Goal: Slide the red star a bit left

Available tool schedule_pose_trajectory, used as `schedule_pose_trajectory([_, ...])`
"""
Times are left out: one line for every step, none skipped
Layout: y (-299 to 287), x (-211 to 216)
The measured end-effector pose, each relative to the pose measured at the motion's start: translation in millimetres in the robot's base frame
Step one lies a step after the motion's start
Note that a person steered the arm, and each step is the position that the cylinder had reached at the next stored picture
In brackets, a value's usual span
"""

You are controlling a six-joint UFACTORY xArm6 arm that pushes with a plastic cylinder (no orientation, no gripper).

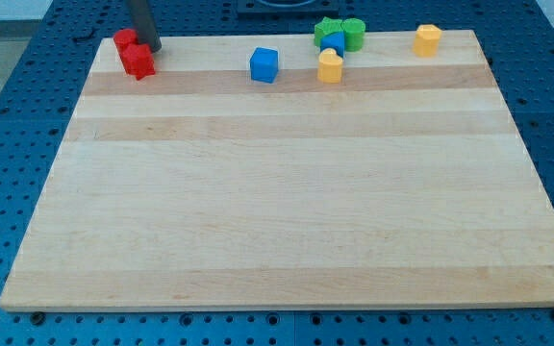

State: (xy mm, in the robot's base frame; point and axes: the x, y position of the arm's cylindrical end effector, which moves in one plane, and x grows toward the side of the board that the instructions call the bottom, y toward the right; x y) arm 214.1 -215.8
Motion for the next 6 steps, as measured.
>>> schedule_pose_trajectory([1.4, 0.0])
schedule_pose_trajectory([24.4, 0.0])
schedule_pose_trajectory([48.8, 2.7])
schedule_pose_trajectory([60.5, 20.1])
schedule_pose_trajectory([50.7, 32.8])
schedule_pose_trajectory([27.3, 34.1])
